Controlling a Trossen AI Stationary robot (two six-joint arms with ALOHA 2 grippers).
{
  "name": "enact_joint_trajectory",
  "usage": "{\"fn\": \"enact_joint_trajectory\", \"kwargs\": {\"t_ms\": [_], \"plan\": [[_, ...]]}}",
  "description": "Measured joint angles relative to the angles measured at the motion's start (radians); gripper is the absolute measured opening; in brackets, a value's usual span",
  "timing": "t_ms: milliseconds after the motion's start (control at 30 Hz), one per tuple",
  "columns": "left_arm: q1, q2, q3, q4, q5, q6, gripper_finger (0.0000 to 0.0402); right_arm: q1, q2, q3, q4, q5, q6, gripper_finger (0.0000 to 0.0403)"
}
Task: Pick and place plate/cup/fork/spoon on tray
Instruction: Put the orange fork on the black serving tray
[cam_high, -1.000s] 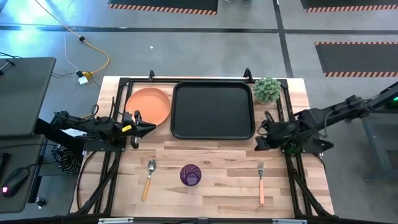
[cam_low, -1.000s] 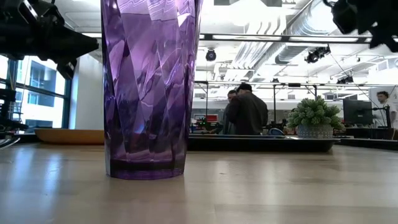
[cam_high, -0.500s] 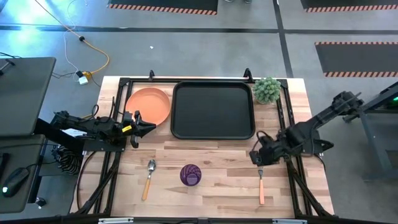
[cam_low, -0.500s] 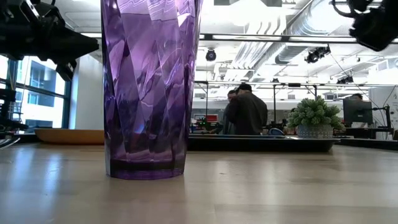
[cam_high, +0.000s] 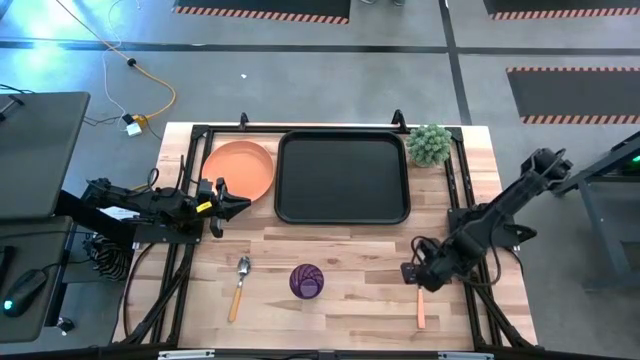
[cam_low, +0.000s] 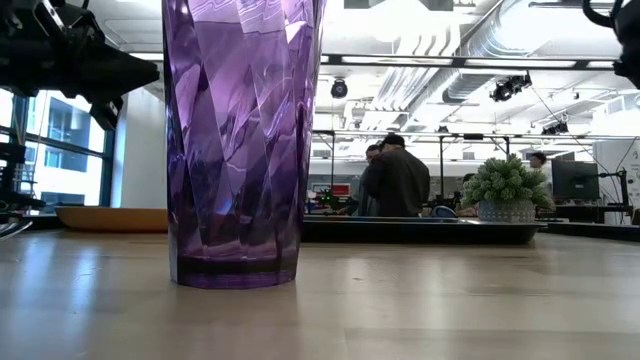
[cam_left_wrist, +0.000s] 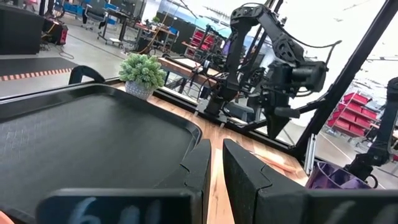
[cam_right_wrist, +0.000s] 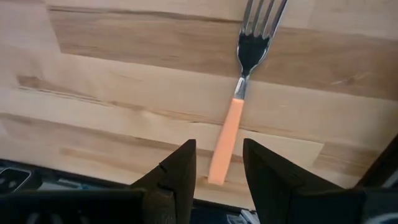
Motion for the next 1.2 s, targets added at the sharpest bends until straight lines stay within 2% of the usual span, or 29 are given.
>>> {"fn": "enact_joint_trajectory", "kwargs": {"t_ms": [167,633,1200], "plan": [[0.0,0.0,0.0,0.0,-0.021,0.0,0.0033,0.03,0.06,0.0,0.033,0.041,0.016,0.0124],[0.0,0.0,0.0,-0.001,-0.034,0.0,0.0033,0.051,0.226,0.0,0.09,0.023,0.042,0.0124],[0.0,0.0,0.0,0.0,-0.049,0.0,0.0033,0.07,0.301,0.0,0.099,0.024,0.068,0.0124]]}}
